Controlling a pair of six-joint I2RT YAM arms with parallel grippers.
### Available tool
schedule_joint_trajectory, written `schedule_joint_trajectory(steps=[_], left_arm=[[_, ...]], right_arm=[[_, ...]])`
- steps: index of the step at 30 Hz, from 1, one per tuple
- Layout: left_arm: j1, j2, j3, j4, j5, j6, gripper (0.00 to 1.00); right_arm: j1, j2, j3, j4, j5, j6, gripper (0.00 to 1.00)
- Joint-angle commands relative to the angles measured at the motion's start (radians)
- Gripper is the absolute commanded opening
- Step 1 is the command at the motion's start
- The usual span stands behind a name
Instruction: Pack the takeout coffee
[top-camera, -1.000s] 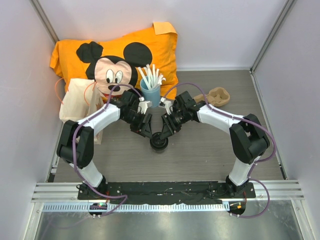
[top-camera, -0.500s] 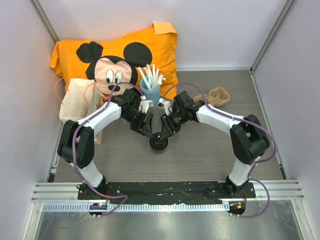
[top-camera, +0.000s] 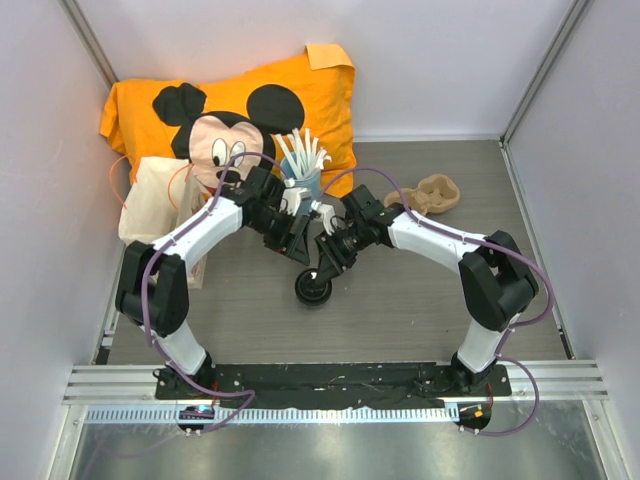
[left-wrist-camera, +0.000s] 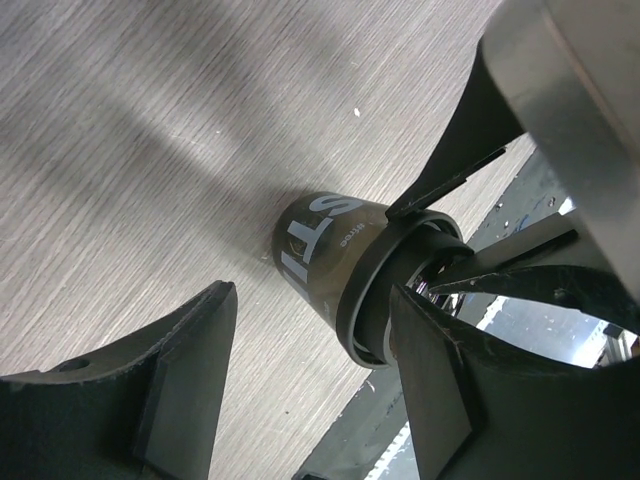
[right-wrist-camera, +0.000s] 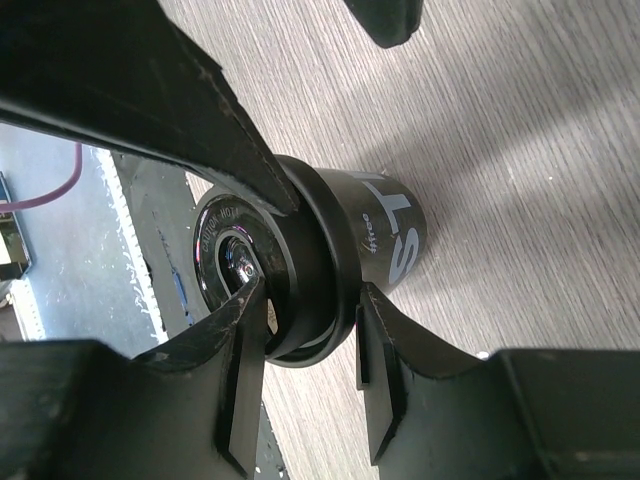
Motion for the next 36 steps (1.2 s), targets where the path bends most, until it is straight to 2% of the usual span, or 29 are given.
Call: schedule_joint_trajectory(steps=[1, 5, 14, 26, 36], left_arm=[[0.011, -0.070, 0.000, 0.030, 0.054, 0.027, 0.67], [0.055, -0.112, -0.063, 0.088, 0.079, 0.003, 0.69], [0.192, -0.176, -0.209, 0.294, 0.062, -0.167, 0.69], [0.195, -0.271, -0.333, 0.386, 0.155, -0.166, 0.72], [0.054, -0.247, -0.302, 0.346, 0.106, -0.111, 0.73]], right_arm=[[0.011, 0.016, 0.004, -0.025, 0.108, -0.049, 0.23], [0.011, 0.022, 0.011, -0.025, 0.103, -0.043, 0.23], [0.009, 0.024, 0.010, -0.023, 0.112, -0.031, 0.23], [-0.023, 0.042, 0.027, -0.003, 0.126, 0.025, 0.23], [-0.055, 0.061, 0.050, 0.017, 0.166, 0.068, 0.23]])
